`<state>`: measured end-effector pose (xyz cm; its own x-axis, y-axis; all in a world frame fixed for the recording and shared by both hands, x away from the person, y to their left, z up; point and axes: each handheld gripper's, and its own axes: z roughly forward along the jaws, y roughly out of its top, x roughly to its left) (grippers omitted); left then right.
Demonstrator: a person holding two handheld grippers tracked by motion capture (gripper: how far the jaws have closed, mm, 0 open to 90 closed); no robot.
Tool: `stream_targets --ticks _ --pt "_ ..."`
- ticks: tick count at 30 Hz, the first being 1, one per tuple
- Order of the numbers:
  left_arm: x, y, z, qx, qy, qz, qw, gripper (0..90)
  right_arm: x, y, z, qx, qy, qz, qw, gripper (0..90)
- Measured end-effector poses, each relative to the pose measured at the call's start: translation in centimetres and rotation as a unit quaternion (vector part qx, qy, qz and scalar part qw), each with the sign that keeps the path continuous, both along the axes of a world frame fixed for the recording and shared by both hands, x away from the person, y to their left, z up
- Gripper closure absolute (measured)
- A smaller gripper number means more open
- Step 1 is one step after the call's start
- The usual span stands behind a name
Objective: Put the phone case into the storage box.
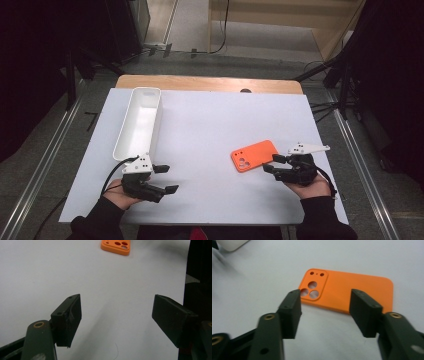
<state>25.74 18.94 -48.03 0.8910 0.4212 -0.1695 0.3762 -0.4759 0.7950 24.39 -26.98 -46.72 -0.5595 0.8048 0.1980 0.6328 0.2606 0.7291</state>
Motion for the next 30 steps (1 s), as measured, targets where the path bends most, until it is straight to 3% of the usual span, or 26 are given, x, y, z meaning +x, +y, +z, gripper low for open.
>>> stream_targets --ticks 1,4,5,6,7,10,14,17,20,30 --pt "0.0 0.0 0.0 -0.001 0.000 0.000 1.0000 23.8 0.0 0.0 0.0 0.000 0.000 0.000 1.0000 45.0" --pt "0.0 -0.1 -0.1 0.001 0.001 -0.001 1.0000 23.8 0.4 -0.2 -0.2 0.015 0.009 0.004 0.9998 58.4" --pt "0.0 -0.1 -0.1 -0.001 0.001 0.000 1.0000 23.8 0.4 -0.2 -0.2 0.015 0.009 0.004 0.9998 58.4" --pt "0.0 -0.1 -0.1 -0.002 0.001 0.000 1.0000 23.8 0.6 0.0 -0.6 0.014 0.019 0.011 0.9996 65.5" --pt "0.0 -0.1 -0.1 -0.001 0.001 0.001 1.0000 23.8 0.6 0.0 -0.6 0.014 0.019 0.011 0.9996 65.5" --pt "0.0 0.0 -0.1 -0.001 0.001 0.001 1.0000 23.8 1.0 0.5 -1.6 0.005 0.039 0.026 0.9989 78.1" --pt "0.0 -0.1 -0.1 0.000 0.001 0.000 1.0000 23.8 1.2 0.7 -2.1 0.001 0.048 0.031 0.9984 86.5" --pt "0.0 -0.1 -0.1 0.002 0.000 -0.001 1.0000 23.9 1.3 0.8 -2.4 0.001 0.050 0.033 0.9982 88.0" --pt "0.0 -0.2 -0.1 0.002 -0.001 -0.002 1.0000 23.8 1.5 1.4 -3.1 -0.012 0.066 0.039 0.9970 88.1" --pt "0.0 -0.1 -0.1 0.004 0.000 0.000 1.0000 23.9 2.2 2.4 -3.7 -0.020 0.071 0.051 0.9960 88.1"
